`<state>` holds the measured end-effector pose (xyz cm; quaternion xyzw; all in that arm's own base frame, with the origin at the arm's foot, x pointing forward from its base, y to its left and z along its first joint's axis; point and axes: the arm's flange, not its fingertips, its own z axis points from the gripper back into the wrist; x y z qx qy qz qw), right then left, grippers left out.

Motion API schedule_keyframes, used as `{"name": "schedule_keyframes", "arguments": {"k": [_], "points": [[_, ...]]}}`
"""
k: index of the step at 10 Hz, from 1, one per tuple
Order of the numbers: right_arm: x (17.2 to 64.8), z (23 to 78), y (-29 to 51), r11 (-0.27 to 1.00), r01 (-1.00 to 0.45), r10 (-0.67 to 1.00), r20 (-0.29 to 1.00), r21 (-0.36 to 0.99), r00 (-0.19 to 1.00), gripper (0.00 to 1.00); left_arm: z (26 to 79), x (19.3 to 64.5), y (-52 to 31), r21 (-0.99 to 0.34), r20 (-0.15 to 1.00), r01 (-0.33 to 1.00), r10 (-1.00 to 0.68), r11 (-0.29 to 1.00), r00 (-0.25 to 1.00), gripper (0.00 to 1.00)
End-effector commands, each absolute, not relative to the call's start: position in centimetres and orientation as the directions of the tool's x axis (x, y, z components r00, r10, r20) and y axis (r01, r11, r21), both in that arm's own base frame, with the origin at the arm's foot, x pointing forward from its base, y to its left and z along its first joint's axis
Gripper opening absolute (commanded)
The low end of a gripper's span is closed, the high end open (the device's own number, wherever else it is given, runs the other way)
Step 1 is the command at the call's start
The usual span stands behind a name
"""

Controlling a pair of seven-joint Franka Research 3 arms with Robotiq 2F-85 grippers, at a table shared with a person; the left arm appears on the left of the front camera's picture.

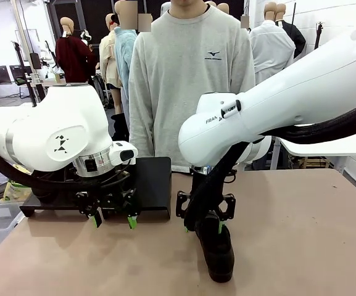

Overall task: Organize the shoes by placing them on the stand.
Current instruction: Pick up one Shoe and place it in the middle of the table.

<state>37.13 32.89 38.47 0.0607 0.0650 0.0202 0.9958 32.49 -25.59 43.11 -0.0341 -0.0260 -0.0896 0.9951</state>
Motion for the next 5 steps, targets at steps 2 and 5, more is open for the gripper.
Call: {"name": "schedule_keyframes", "arguments": {"k": [2,5], "points": [[37.32,38.26,33.11,0.991,-0.072,0.093,-0.193,0.110,0.977,1.00,43.21,32.44,-25.45,-0.069,0.050,0.181,-0.177,0.981,0.983,1.00],[37.08,38.58,32.88,0.992,-0.034,0.050,-0.129,0.123,0.990,1.00,43.21,32.44,-25.45,-0.069,0.050,0.181,-0.177,0.981,0.983,1.00]]}}
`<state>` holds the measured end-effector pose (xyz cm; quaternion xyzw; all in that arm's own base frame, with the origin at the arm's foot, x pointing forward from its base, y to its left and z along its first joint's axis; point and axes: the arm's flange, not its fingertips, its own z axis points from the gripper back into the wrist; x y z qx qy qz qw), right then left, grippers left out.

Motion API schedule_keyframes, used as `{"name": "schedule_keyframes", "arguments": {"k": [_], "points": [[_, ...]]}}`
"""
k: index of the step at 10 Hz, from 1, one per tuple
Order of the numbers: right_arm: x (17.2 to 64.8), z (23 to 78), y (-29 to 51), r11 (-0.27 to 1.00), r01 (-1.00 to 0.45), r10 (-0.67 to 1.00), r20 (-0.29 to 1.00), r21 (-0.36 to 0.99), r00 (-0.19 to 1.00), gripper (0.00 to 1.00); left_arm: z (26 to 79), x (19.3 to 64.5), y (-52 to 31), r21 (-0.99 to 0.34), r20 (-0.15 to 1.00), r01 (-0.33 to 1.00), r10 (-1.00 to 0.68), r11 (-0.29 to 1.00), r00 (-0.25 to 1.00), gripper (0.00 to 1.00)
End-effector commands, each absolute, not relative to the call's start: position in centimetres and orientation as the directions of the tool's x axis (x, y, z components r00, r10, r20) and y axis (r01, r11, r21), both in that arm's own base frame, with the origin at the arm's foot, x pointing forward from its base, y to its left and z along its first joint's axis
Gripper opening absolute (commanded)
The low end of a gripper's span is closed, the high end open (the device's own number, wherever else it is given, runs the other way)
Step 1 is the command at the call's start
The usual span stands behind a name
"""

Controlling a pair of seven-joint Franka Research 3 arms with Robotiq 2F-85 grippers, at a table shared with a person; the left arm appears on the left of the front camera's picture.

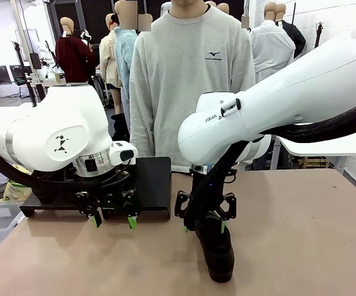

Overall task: Organize the shoes by placing them on the stand.
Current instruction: Pick up one Shoe and place it in the middle of the table, then place the Shoe from the middle of the table onto the Shoes Stand.

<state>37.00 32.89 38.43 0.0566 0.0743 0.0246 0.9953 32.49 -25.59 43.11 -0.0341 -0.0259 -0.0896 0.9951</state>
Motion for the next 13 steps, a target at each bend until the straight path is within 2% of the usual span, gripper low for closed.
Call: {"name": "schedule_keyframes", "arguments": {"k": [1,7,9,11,13], "points": [[37.1,38.6,32.9,0.992,-0.034,0.050,-0.129,0.123,0.990,1.00,43.2,32.4,-25.4,-0.069,0.050,0.181,-0.177,0.981,0.983,1.00],[37.0,38.5,32.9,0.992,-0.040,0.057,-0.144,0.117,0.988,1.00,43.2,32.4,-25.4,-0.069,0.050,0.181,-0.177,0.981,0.983,1.00],[35.1,45.3,28.6,0.996,-0.049,0.045,0.054,0.079,0.998,1.00,43.2,32.4,-25.4,-0.069,0.050,0.181,-0.177,0.981,0.983,1.00],[35.5,49.7,22.6,0.996,-0.026,0.015,0.124,0.090,0.992,1.00,43.2,32.4,-25.4,-0.069,0.050,0.181,-0.177,0.981,0.983,1.00],[35.7,51.1,15.7,0.994,-0.033,0.022,0.110,0.102,0.994,1.00,43.2,32.4,-25.4,-0.069,0.050,0.181,-0.177,0.981,0.983,1.00]]}}
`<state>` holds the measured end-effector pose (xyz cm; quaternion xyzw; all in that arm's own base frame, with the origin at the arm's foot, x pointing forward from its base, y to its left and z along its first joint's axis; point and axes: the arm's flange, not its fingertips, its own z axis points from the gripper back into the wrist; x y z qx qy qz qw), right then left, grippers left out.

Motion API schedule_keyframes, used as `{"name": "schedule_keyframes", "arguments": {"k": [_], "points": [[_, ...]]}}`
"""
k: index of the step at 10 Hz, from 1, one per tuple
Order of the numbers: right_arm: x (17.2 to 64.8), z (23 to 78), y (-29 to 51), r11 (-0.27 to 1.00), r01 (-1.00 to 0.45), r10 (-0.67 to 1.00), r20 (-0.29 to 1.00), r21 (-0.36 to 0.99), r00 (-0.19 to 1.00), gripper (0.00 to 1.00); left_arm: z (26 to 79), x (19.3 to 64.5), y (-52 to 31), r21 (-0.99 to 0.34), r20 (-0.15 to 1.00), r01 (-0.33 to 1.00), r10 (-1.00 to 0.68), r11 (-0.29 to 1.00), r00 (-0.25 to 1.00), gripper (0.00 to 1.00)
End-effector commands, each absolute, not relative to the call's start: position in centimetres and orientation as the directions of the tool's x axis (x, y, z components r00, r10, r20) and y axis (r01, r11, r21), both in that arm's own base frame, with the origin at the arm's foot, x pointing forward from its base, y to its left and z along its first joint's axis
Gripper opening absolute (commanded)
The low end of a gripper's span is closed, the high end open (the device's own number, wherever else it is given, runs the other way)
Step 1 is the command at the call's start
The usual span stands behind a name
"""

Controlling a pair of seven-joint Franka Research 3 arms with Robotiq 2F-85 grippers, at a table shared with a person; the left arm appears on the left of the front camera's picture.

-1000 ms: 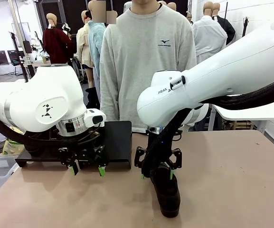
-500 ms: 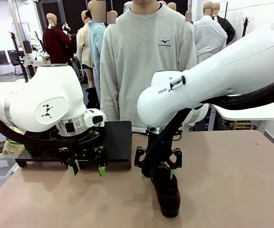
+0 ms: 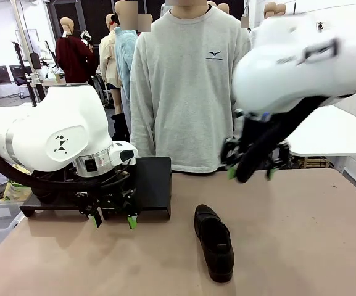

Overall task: Organize the shoes by placing them on the stand.
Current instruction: Place the Shoe from the middle of the table onto the Shoes Stand.

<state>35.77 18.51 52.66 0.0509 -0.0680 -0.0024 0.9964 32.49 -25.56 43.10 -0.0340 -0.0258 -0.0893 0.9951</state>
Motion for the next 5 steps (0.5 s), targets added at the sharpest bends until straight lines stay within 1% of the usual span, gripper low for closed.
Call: {"name": "schedule_keyframes", "arguments": {"k": [1,2,4,5], "points": [[35.9,51.0,12.0,0.989,-0.025,0.015,0.069,0.148,0.998,1.00,43.2,32.4,-25.4,-0.069,0.050,0.181,-0.177,0.981,0.983,1.00],[35.4,50.9,9.6,0.981,-0.007,-0.009,0.079,0.196,0.997,1.00,43.2,32.4,-25.4,-0.069,0.050,0.181,-0.177,0.981,0.983,1.00],[35.4,50.0,7.8,0.974,0.034,-0.048,0.056,0.225,0.997,1.00,43.2,32.4,-25.4,-0.069,0.050,0.181,-0.177,0.981,0.983,1.00],[35.8,51.4,8.3,0.985,0.005,-0.021,0.088,0.172,0.996,1.00,43.1,32.5,-25.6,-0.063,0.058,0.180,-0.176,0.982,0.983,1.00]]}}
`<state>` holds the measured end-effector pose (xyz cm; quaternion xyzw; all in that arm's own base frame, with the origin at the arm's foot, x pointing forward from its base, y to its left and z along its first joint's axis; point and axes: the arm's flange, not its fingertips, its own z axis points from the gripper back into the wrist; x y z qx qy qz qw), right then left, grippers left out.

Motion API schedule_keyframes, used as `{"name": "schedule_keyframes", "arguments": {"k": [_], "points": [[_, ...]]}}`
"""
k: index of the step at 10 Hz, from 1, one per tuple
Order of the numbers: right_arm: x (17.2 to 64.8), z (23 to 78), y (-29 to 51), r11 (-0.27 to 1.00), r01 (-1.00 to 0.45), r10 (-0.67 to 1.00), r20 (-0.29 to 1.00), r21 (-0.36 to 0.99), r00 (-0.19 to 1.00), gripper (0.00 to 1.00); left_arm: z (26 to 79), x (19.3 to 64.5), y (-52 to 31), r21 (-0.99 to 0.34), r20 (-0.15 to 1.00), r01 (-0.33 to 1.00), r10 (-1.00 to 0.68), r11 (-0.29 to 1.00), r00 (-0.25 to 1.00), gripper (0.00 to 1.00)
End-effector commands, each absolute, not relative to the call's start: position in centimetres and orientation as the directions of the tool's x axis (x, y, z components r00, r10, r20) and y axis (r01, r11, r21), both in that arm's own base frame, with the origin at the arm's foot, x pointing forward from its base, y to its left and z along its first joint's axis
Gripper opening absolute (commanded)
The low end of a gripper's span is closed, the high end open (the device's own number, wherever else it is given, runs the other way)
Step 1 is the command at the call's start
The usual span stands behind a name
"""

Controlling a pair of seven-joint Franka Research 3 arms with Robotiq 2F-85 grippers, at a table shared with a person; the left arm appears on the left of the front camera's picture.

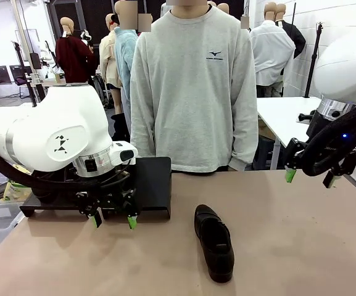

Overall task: Organize the shoes by placing them on the stand.
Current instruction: Place the Shoe from the middle of the table onto the Shoes Stand.

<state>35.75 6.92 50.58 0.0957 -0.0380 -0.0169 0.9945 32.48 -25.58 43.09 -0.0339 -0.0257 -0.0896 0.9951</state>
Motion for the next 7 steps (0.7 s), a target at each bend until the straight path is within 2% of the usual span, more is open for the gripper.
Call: {"name": "schedule_keyframes", "arguments": {"k": [1,3,7], "points": [[35.8,51.4,8.3,0.985,0.005,-0.021,0.088,0.172,0.996,1.00,42.4,30.7,-28.0,-0.088,0.037,0.194,-0.192,0.977,0.981,1.00],[35.8,51.4,8.3,0.985,0.005,-0.021,0.088,0.172,0.996,1.00,41.1,28.8,-33.4,-0.121,0.042,0.165,-0.160,0.979,0.986,1.00],[35.8,51.4,8.3,0.985,0.005,-0.021,0.088,0.172,0.996,1.00,40.4,29.5,-39.5,-0.147,0.008,0.041,-0.040,0.988,0.999,1.00]]}}
